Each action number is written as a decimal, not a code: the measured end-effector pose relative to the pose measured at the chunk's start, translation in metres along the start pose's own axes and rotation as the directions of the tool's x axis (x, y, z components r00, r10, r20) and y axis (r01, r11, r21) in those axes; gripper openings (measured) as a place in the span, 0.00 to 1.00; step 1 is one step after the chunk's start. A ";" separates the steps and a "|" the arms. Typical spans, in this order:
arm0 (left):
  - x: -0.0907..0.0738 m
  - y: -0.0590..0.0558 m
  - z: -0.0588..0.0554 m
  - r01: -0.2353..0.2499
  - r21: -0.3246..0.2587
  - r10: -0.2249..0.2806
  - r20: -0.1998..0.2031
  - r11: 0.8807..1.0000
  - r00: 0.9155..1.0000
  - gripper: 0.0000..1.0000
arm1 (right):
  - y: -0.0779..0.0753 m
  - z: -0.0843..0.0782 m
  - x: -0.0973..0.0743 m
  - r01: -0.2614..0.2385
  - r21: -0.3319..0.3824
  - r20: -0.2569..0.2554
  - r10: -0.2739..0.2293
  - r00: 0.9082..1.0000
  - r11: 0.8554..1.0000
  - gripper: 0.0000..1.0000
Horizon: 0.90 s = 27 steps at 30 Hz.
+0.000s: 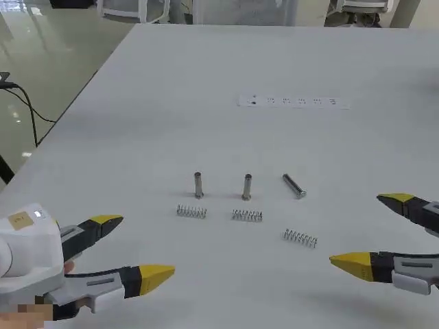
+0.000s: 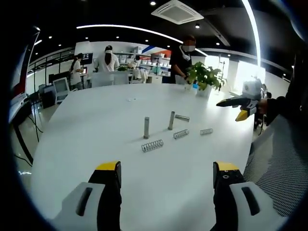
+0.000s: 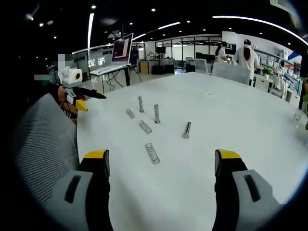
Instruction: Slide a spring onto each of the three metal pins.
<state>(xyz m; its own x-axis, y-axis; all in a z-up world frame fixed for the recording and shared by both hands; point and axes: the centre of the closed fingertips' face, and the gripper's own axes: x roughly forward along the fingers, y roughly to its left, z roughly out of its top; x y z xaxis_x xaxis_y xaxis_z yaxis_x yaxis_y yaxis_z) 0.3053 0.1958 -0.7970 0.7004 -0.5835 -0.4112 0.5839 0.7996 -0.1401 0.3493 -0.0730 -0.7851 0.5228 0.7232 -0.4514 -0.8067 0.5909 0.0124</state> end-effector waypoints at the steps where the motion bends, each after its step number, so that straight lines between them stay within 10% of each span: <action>1: 0.000 0.000 0.000 0.001 0.000 -0.001 0.000 1.000 1.000 0.77 | 0.000 0.000 0.000 0.000 0.000 0.000 0.000 1.000 1.000 0.92; 27: 0.001 0.000 0.001 0.007 0.005 -0.007 -0.006 1.000 1.000 0.76 | 0.000 -0.002 0.000 0.000 -0.006 -0.012 0.000 1.000 1.000 0.91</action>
<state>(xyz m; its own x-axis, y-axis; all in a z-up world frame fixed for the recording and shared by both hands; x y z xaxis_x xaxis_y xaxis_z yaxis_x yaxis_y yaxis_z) 0.3060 0.1949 -0.7964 0.6938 -0.5880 -0.4158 0.5909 0.7949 -0.1380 0.3487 -0.0733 -0.7868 0.5199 0.7186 -0.4618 -0.8082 0.5889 0.0067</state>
